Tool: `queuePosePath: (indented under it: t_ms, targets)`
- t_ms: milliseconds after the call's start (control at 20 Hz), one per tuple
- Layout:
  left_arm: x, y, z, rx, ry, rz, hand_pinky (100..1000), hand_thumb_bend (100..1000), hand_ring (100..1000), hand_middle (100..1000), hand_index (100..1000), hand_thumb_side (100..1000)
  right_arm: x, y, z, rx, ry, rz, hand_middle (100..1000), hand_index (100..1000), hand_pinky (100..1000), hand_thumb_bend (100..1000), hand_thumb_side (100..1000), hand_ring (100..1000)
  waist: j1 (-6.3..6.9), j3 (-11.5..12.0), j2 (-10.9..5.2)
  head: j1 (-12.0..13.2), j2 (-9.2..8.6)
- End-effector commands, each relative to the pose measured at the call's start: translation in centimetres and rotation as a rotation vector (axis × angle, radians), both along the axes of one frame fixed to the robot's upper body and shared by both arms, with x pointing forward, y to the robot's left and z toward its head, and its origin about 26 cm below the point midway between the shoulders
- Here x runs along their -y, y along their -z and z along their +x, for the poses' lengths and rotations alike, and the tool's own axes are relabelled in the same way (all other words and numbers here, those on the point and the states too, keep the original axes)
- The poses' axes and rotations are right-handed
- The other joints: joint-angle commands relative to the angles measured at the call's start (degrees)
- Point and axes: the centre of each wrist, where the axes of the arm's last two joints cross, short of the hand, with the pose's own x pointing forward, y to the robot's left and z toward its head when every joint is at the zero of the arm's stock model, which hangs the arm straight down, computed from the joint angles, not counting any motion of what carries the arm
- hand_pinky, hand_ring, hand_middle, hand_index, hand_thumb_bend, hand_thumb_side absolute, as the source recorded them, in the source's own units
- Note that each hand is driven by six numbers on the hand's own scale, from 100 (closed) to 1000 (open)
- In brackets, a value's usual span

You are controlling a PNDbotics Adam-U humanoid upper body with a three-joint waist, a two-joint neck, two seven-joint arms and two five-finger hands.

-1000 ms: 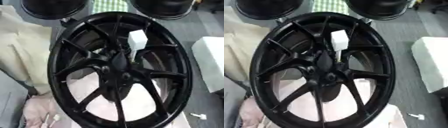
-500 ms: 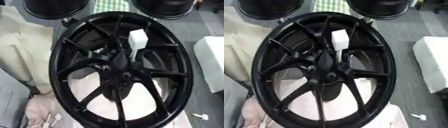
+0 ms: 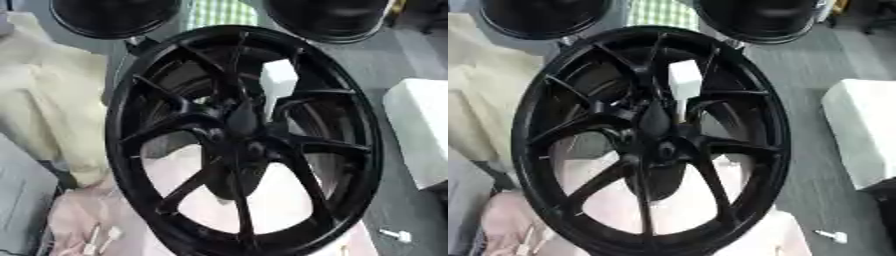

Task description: Pull the pin out of the wheel hub.

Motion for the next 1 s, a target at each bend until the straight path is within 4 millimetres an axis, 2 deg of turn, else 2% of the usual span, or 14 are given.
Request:
queuePosePath:
  t_ms: [50,450,800,1000]
  targets:
    - [-0.7,-1.5,-0.1,0.016,-0.001,0.048,768,674,649,584,744,571,-1.9,-0.3,0.0,0.040,-0.026,-0.143,747,801,874,510,478,835,0.13,0.02,-1.35,-0.54,-0.66]
    - [-0.6,-0.9,-0.3,0.001,0.001,0.041,768,674,650,584,744,572,-8.5,0.8,3.9,0.017,-0.118,-0.400,749,801,874,517,483,834,0.67,-0.25,-1.80,-2.96,-0.07]
    - [-0.2,-0.6,-0.2,-0.007,0.014,0.032,768,674,651,584,744,573,-12.1,0.3,6.8,-0.033,-0.183,-0.460,748,801,874,518,477,834,1.06,-0.10,-2.10,-4.35,0.74]
    - [-0.3,-0.3,-0.3,-0.013,0.011,0.026,768,675,651,584,744,574,-14.0,-0.3,7.2,-0.064,-0.225,-0.473,749,802,874,516,474,834,0.89,-0.28,-2.25,-4.47,1.16]
